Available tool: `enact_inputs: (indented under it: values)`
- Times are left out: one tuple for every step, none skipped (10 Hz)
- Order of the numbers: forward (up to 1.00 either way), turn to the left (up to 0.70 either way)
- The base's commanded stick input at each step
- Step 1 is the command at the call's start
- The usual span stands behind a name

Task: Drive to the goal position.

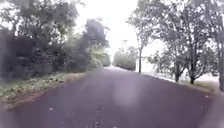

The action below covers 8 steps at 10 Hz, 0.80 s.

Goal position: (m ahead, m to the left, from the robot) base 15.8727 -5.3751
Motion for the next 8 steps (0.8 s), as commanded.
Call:
enact_inputs:
  values:
    - [1.0, 0.0]
    - [1.0, 0.0]
    - [1.0, 0.0]
    - [0.79, 0.0]
    - [0.07, 0.0]
    - [0.0, 0.0]
    - [0.0, 0.0]
    - [0.0, 0.0]
